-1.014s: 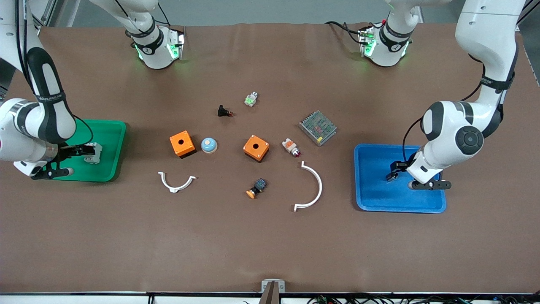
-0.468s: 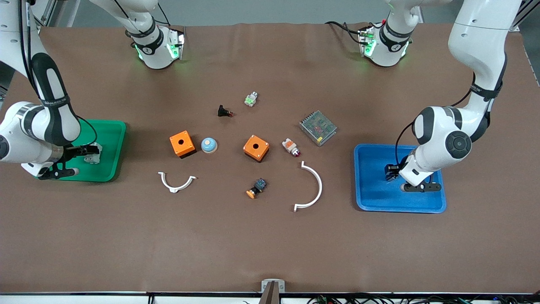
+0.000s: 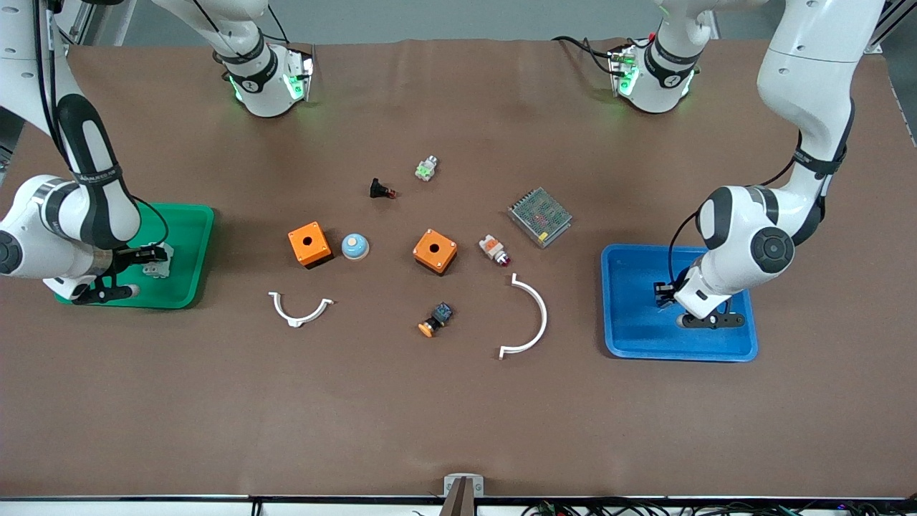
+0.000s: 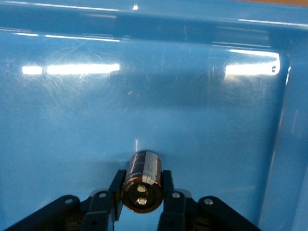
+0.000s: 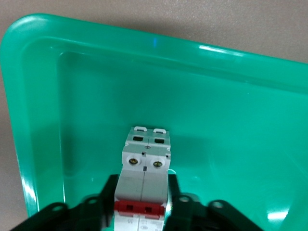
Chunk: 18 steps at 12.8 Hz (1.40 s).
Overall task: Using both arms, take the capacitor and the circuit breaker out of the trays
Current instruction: 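Close the right gripper on the breaker while the left gripper grasps the capacitor, then carry the breaker and capacitor out of the trays toward the table middle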
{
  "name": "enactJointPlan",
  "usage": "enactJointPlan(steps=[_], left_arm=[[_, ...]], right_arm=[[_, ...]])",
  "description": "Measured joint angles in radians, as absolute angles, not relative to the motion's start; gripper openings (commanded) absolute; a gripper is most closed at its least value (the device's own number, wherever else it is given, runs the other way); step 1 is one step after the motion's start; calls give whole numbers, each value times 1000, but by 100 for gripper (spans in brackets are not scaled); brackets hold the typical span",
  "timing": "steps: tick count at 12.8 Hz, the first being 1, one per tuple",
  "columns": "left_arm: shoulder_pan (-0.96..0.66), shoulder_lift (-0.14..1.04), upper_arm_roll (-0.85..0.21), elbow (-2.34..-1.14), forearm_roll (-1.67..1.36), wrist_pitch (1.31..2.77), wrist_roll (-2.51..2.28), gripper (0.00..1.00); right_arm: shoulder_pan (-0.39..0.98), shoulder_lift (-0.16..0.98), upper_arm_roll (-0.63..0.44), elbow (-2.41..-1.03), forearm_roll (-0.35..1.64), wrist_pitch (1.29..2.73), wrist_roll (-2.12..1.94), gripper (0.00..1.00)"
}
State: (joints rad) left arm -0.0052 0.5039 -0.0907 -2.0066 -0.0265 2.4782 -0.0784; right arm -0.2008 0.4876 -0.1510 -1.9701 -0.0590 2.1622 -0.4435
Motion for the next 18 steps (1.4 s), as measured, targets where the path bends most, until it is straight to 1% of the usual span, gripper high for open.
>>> enactJointPlan(steps=[1, 2, 4, 5, 7, 9, 11, 14, 16, 18], left_arm=[[-6, 501, -93, -2001, -27, 2479, -78, 1], [-6, 490, -101, -1991, -27, 2477, -79, 1], [-7, 442, -139, -1963, -28, 2434, -111, 1], [-9, 414, -167, -1939, -28, 2380, -146, 1], [-19, 379, -235, -1879, -28, 2285, -252, 0], [-79, 382, -267, -1837, -28, 2266, -385, 0], [-175, 425, -268, -1792, -28, 2266, -529, 0], [-296, 546, -265, -1681, -19, 2269, -708, 0], [-346, 638, -263, -1592, 36, 2270, -818, 0], [-380, 719, -261, -1518, 73, 2275, -892, 0]], right_arm=[[-201, 487, -151, -1963, -59, 2162, -444, 7], [-201, 486, -151, -1951, -59, 2161, -446, 5], [-201, 475, -150, -1902, -59, 2112, -458, 5], [-201, 467, -147, -1854, -50, 2055, -459, 5], [-194, 451, -133, -1721, 18, 1915, -465, 5], [-143, 439, -121, -1604, 69, 1829, -468, 5], [-40, 437, -115, -1549, 79, 1818, -453, 5], [139, 449, -110, -1531, 79, 1831, -367, 4], [256, 479, -110, -1528, 79, 1867, -241, 4], [346, 524, -110, -1524, 79, 1912, -88, 3]])
